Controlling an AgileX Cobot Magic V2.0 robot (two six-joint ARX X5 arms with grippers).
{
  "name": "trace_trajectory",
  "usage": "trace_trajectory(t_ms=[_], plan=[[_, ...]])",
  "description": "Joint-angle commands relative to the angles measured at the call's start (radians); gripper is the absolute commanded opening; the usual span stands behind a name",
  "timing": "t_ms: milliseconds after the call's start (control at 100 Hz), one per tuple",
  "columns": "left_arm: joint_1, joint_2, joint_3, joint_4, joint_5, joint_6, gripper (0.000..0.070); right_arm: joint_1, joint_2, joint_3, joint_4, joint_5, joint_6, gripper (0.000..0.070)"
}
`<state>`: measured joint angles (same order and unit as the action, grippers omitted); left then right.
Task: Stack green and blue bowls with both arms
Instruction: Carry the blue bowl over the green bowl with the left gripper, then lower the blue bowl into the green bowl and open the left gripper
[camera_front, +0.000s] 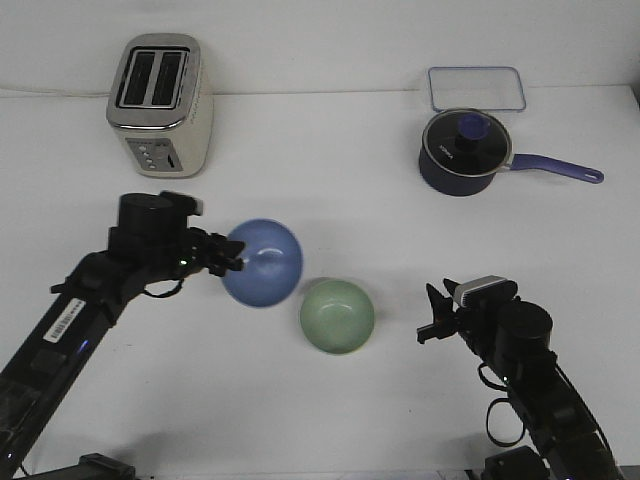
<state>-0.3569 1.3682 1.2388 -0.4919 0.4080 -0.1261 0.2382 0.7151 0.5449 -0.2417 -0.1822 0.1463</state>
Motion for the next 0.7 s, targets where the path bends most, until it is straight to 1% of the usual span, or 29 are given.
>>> trace_trajectory(t_ms=[0,110,270,480,610,650,690], plan=[[-0.074,0.042,0.013,0.020,-0.032,-0.011,0.0012,0.003,0.006,-0.001,0.010,-0.001,0.011,0.0216],[-0.172,0.103,0.013,0.048,-0.045,-0.022,0.0012,0.003,0.006,-0.001,0.010,-0.002,0.011,0.0216],[-0.261,0.196,0.013,0.069,-0.045,-0.020,0.0012,0.003,0.006,-0.001,0.010,-0.004,0.011,0.0216],[-0.318,0.271,0.013,0.144,-0.045,-0.021,0.0012,0.003,0.006,-0.001,0.010,-0.003,0.011,0.0216],[-0.325,0.296,0.013,0.151,-0.049,-0.021,0.0019,0.003,0.006,-0.001,0.010,-0.004,0.011,0.0216],[-0.325,0.297,0.013,0.151,-0.048,-0.021,0.0049,0.003,0.006,-0.001,0.010,-0.004,0.011,0.0216],[-0.326,0.297,0.013,0.154,-0.040,-0.021,0.0139,0.003,0.006,-0.001,0.010,-0.004,0.011,0.0216]])
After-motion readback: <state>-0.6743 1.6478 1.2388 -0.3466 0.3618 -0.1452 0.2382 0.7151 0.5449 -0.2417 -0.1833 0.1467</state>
